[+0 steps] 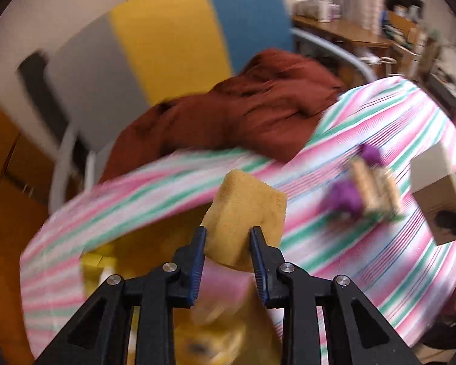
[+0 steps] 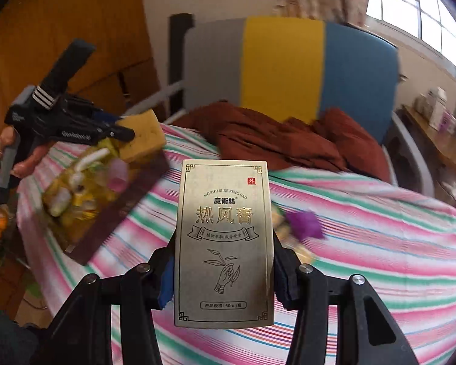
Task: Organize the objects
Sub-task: 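Release the sponge and the cream box into the gold tray with both tools, then grasp a cracker pack with the right tool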
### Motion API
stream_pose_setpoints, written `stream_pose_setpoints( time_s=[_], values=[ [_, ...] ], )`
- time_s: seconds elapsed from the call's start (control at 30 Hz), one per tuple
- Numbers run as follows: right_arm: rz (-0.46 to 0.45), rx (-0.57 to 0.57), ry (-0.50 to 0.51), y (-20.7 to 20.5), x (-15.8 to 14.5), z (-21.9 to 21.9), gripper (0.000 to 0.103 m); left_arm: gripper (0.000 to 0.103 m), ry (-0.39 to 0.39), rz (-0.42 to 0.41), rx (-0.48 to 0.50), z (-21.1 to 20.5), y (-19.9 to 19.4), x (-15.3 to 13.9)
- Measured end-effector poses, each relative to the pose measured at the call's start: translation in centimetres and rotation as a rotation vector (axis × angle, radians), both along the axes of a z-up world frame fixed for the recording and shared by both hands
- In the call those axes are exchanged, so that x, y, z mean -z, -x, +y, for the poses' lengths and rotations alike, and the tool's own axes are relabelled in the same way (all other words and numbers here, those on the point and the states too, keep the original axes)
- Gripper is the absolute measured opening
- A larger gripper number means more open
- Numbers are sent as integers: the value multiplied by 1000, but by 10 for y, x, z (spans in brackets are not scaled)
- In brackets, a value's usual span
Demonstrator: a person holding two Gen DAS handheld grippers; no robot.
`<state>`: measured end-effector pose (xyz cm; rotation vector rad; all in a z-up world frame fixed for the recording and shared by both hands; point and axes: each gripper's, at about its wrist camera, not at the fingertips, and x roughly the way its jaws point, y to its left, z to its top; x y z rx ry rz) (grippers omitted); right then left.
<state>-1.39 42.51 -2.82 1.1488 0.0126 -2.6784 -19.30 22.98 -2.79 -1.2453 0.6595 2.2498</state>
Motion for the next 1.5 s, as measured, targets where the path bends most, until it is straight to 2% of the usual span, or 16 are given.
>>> stream_pose_setpoints(
  time_s=[0.17, 0.27, 0.33, 0.4, 0.43, 0.53, 0.57, 0.6, 0.67, 0.73, 0.8, 0.97, 1.07, 1.17, 1.27, 1.5],
  values=[
    [10, -124, 74, 30, -12, -101, 51, 30, 64, 7, -133, -93, -3, 18],
    [-15, -188, 109, 52, -7, -152, 51, 32, 82, -1, -204, -130, 0, 32],
    [-23, -204, 90, 70, -2, -190, 51, 37, 80, -33, -216, -143, 2, 40],
    [-100, -245, 118, 88, 9, -216, 52, 39, 108, -5, -255, -153, 1, 45],
    [-121, -252, 134, 95, 14, -228, 52, 45, 109, 3, -262, -155, 1, 44],
    [-100, -228, 101, 96, 16, -242, 54, 69, 85, 24, -288, -166, 0, 39],
    [-92, -224, 98, 93, 14, -242, 55, 71, 82, 55, -296, -169, -2, 35],
    [-85, -217, 100, 89, 14, -239, 55, 72, 76, 71, -297, -170, -3, 33],
    [-69, -181, 117, 81, 11, -222, 55, 87, 42, 75, -300, -174, -1, 28],
    [-53, -139, 152, 69, 8, -202, 56, 87, 35, 100, -336, -177, -1, 23],
    [-17, -62, 159, 56, 7, -178, 56, 87, 11, 113, -331, -176, -6, 17],
    [-13, 248, 173, -20, 22, -68, 61, 87, -57, 91, -283, -155, -20, 5],
    [-98, 475, 143, -64, 47, 2, 61, 87, -100, 68, -216, -128, -35, 2],
    [-145, 629, 154, -94, 67, 48, 61, 88, -128, 22, -155, -95, -48, 4],
    [-152, 694, 167, -99, 79, 66, 61, 88, -138, 5, -114, -60, -61, 6],
    [-161, 711, 290, -55, 92, 82, 61, 88, -148, -59, -34, -2, -80, 20]
  ],
)
